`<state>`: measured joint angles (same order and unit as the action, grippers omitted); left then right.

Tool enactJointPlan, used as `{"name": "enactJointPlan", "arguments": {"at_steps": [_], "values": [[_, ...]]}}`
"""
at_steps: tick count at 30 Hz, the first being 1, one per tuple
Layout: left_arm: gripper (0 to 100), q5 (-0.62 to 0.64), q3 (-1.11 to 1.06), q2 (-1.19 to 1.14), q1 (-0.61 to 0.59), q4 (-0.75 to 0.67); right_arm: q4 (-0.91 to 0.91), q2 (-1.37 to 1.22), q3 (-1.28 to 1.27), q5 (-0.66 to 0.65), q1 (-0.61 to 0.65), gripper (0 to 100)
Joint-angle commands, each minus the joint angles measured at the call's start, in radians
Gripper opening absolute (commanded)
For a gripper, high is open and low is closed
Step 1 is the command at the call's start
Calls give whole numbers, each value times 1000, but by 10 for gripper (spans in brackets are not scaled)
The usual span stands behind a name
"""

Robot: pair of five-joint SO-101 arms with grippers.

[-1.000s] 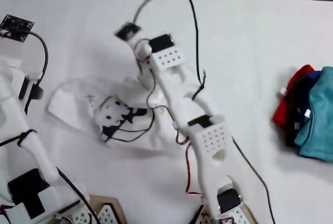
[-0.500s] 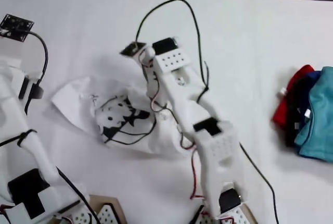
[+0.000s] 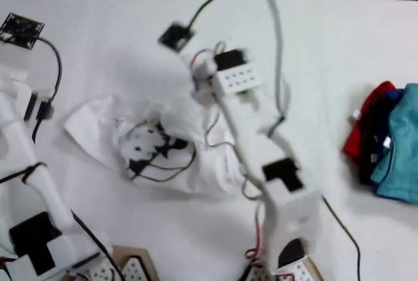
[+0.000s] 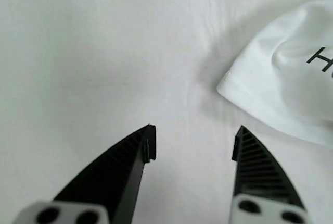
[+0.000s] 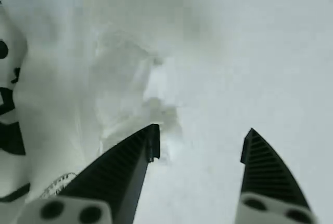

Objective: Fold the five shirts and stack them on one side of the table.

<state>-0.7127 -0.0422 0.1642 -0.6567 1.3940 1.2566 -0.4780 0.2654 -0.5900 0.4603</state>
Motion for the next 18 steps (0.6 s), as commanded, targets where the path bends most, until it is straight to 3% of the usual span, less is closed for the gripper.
{"name": "enactJointPlan", "arguments": {"at_steps": [1,11,16,18], "values": [[260,6,4,5,-23,2,-18,-120,117,2,27,259],[260,6,4,5,-29,2,168,-423,423,-2,28,244],[260,9,4,5,-25,2,237,-458,595,3,24,5],[260,9,4,5,-25,2,252,-456,661,3,24,29]]}}
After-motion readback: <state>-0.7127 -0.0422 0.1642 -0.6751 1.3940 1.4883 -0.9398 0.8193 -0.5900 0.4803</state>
